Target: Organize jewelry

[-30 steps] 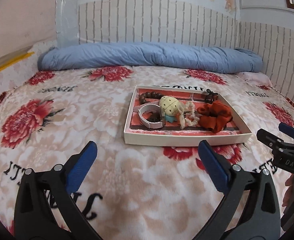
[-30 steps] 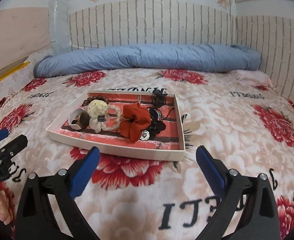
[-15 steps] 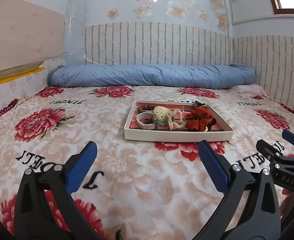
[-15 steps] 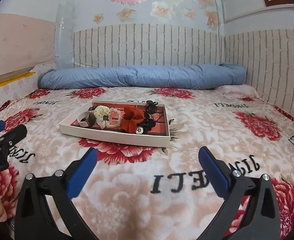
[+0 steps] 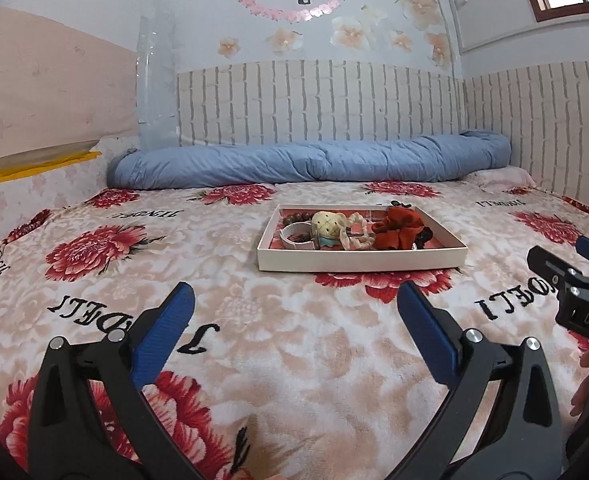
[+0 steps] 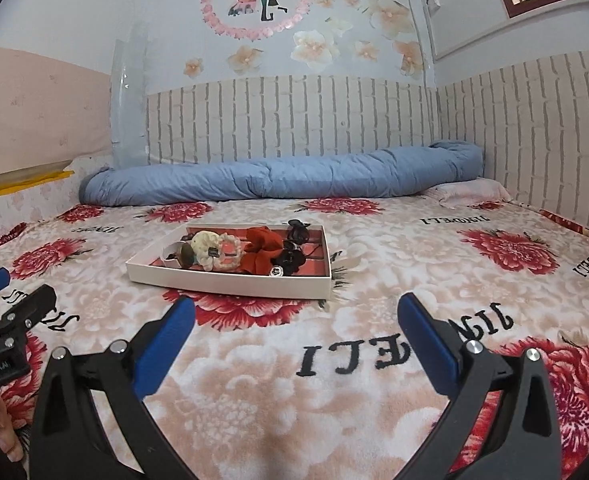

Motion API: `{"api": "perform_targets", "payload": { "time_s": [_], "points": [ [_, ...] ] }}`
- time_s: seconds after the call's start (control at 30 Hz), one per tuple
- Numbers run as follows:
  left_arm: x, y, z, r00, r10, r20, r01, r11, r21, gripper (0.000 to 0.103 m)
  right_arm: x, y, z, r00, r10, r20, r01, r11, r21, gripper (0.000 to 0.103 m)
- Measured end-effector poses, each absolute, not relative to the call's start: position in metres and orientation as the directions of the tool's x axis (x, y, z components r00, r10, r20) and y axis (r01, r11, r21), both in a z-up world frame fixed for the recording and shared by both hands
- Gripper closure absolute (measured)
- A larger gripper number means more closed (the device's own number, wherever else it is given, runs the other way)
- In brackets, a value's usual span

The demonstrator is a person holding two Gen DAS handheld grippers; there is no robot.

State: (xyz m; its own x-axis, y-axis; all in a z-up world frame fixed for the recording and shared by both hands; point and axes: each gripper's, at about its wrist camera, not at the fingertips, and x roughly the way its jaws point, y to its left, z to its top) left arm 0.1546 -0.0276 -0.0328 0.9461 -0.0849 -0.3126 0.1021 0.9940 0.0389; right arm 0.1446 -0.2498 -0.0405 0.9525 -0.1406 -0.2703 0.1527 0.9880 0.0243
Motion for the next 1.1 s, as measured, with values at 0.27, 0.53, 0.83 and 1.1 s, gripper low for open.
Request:
{"api": "perform_targets", "payload": {
  "time_s": [0.27,0.53,0.83,1.1],
  "points": [
    [0.1562,-0.0269,-0.0361,0.942,-0.087,-0.323,0.104,0.994,0.035,0.005,0.1449,-0.247,-0.0433,0.949,-0.141,-0.282,0.152,0.988,0.018,0.004],
    [0.1567,-0.028,-0.0382,0.942,-0.084,-0.324,0.104,0.993,0.046,0.005,0.1456,-0.2474,-0.0443,0.949,-0.142,-0.282,0.154,0.988,0.023,0.004],
    [0.1568,-0.0294,-0.0396,0.942,-0.079,-0.325,0.102,0.993,0.054,0.005,0.1456,-0.2478,-0.0443,0.948,-0.14,-0.286,0.156,0.987,0.033,0.004],
    [0.1569,-0.0293,-0.0396,0.942,-0.079,-0.326,0.102,0.993,0.053,0.005,0.1464,-0.2494,-0.044,0.948,-0.141,-0.284,0.157,0.987,0.034,0.004]
  ]
}}
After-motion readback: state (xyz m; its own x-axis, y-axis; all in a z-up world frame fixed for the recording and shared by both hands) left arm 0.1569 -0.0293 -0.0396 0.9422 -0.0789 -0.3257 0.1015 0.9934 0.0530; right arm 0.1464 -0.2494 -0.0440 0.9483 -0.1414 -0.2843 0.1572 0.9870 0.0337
